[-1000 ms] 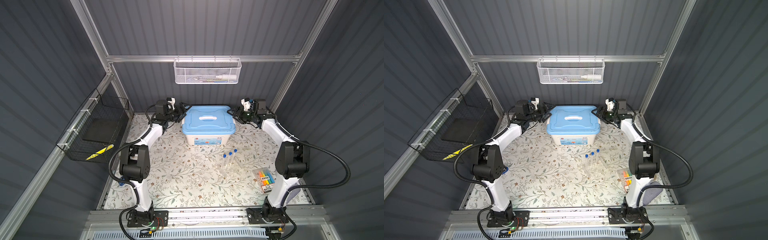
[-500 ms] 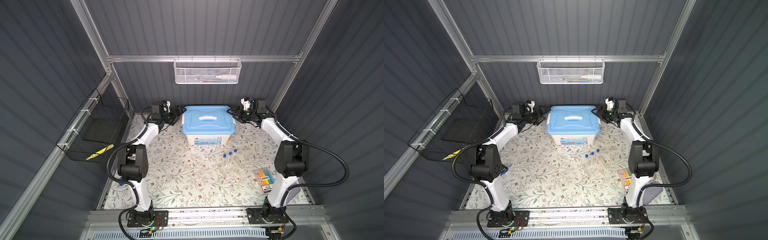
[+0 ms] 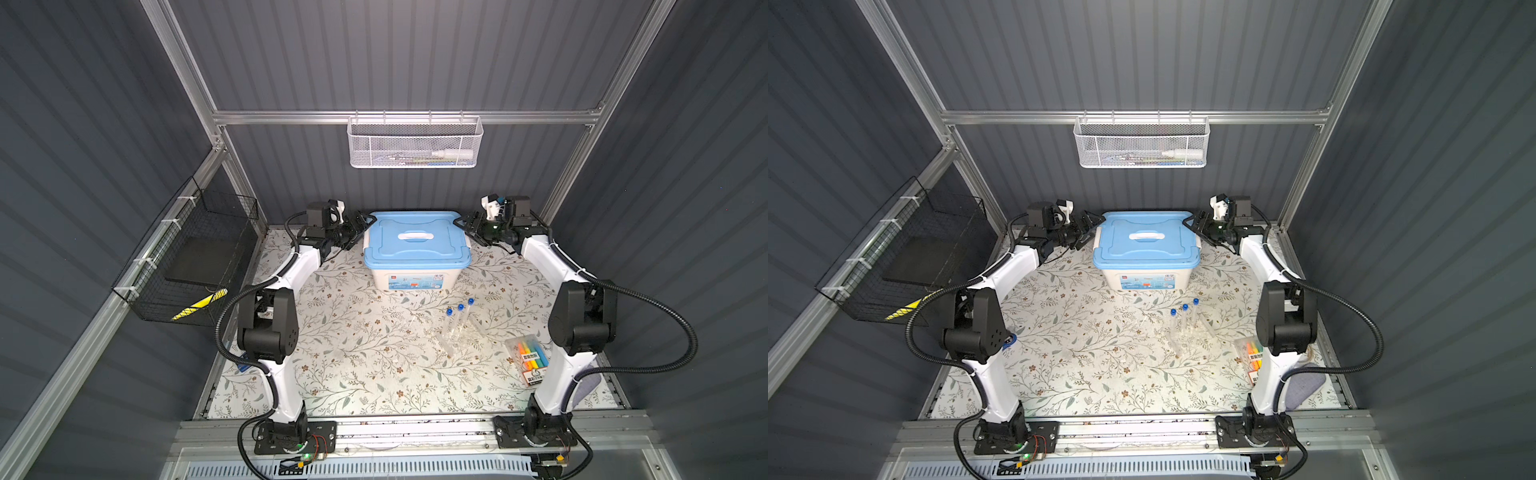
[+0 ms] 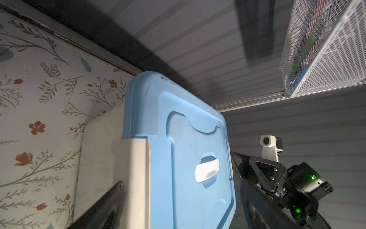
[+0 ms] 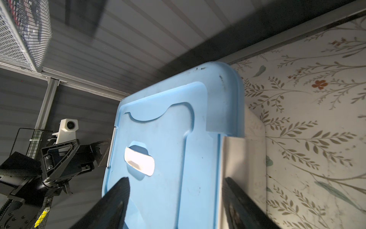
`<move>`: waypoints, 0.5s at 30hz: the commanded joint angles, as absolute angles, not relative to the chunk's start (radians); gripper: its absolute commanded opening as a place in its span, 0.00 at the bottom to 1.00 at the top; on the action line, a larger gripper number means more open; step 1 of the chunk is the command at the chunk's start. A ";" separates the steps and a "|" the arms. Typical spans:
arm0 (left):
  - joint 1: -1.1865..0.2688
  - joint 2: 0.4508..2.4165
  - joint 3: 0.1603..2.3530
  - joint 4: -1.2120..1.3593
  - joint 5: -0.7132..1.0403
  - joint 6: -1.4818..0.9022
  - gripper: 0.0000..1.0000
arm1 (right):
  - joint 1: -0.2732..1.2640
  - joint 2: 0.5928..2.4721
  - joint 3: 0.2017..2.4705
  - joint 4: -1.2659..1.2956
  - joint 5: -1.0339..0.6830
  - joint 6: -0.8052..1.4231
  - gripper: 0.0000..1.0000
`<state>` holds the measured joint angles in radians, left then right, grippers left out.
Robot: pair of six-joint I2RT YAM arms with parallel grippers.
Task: Organize the chemistry lab equipment
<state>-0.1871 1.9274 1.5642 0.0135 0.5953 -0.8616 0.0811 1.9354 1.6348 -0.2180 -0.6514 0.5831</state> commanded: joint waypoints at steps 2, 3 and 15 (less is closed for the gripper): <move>-0.210 1.949 1.585 0.051 0.632 -0.880 0.92 | 0.132 1.996 1.632 -0.324 -0.672 0.594 0.76; -0.210 1.950 1.587 0.051 0.633 -0.880 0.92 | 0.133 1.998 1.635 -0.325 -0.672 0.594 0.76; -0.224 1.955 1.578 0.072 0.633 -0.897 0.92 | 0.167 2.006 1.633 -0.323 -0.663 0.611 0.75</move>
